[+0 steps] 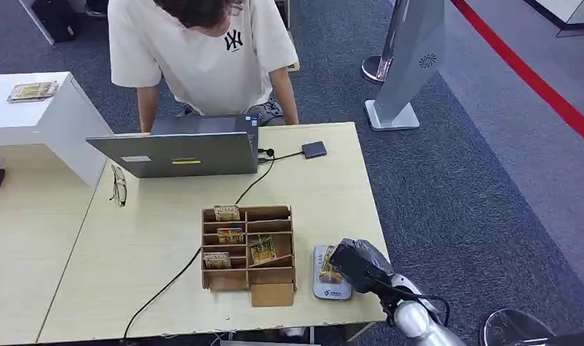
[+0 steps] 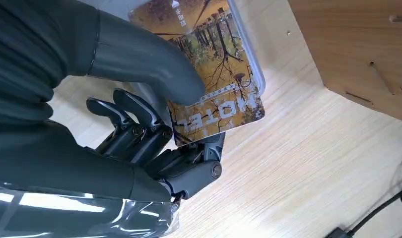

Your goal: Pass the card to the sensor for recognition and then transmit it.

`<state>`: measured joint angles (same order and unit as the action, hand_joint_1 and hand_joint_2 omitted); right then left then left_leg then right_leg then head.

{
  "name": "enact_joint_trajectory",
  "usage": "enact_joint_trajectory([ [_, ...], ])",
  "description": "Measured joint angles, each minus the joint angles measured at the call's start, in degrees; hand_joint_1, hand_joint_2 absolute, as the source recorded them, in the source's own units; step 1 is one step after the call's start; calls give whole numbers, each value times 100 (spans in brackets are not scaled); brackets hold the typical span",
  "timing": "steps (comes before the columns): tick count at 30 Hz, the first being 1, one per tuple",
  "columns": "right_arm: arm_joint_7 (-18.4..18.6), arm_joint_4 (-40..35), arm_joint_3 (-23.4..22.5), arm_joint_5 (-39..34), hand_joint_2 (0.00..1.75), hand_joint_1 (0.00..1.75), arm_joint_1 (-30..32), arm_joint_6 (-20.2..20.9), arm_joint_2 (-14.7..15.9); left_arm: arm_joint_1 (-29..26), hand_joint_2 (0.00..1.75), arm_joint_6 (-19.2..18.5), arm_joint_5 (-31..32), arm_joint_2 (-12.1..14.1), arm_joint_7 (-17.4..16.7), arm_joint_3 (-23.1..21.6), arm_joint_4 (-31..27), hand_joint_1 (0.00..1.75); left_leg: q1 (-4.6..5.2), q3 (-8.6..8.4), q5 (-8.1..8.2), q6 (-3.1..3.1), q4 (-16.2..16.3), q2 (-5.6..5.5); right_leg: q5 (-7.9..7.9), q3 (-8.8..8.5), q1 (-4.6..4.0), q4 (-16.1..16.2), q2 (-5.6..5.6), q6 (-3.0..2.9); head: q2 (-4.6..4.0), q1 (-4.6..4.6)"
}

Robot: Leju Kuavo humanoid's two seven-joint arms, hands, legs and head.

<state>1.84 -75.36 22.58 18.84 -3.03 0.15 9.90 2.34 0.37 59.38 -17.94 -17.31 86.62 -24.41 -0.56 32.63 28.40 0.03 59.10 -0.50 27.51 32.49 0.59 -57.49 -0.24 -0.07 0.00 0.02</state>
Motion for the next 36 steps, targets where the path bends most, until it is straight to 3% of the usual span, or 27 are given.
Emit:
enact_joint_trajectory([
  [36,2,0,13,0,175,175,4,-15,0,0,0,-4,-24,-37,-11,0,0,0,0,-1,0,0,0,0,0,0,0,0,0,0,0,2],
])
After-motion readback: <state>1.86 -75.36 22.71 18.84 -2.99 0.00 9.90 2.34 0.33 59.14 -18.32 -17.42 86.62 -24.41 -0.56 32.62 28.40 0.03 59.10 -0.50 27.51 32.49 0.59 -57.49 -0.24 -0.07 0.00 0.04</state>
